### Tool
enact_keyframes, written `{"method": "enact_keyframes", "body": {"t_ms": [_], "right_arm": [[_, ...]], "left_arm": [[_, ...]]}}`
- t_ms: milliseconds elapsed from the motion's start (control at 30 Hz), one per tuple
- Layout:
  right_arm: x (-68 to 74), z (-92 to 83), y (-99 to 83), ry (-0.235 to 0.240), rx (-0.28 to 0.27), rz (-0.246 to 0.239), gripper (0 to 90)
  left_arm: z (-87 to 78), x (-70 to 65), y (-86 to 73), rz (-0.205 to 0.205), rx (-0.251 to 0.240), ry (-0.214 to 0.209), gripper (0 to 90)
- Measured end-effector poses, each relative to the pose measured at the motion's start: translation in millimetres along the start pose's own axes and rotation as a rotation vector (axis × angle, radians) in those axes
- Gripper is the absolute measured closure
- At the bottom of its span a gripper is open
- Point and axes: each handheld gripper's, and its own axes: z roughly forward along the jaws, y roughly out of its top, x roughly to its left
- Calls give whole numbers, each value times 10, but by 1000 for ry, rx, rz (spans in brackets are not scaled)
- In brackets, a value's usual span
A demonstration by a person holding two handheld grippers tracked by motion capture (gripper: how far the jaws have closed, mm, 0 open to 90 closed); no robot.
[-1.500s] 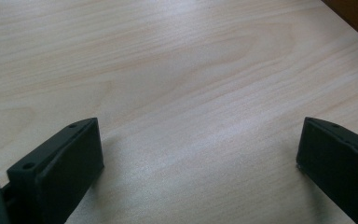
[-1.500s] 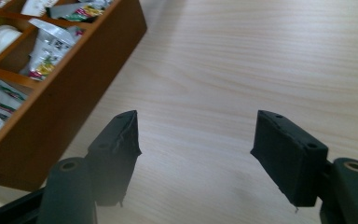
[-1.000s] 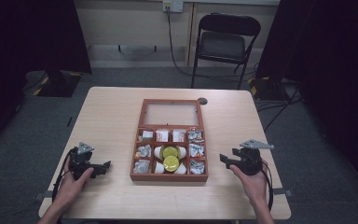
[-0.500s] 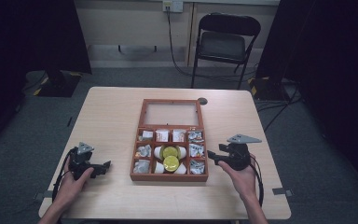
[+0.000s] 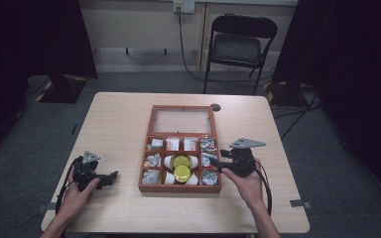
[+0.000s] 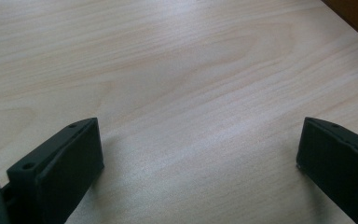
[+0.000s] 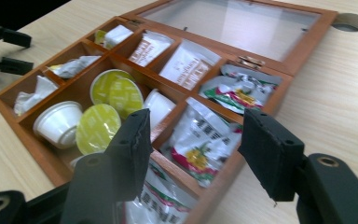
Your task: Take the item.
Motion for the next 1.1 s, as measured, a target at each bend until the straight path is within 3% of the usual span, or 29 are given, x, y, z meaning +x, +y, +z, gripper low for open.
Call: {"method": "enact_keyframes", "body": {"t_ms": [300, 700, 1100], "right_arm": [[119, 107, 66, 38, 7, -36, 463], [345, 369, 104, 87, 63, -106, 480], [501, 544, 156, 128, 85, -136, 469]], "left_arm": [[0, -1, 0, 0, 0, 0, 0], [-1, -1, 0, -1, 1, 1, 0], [0, -2, 0, -1, 0, 1, 0]]}}
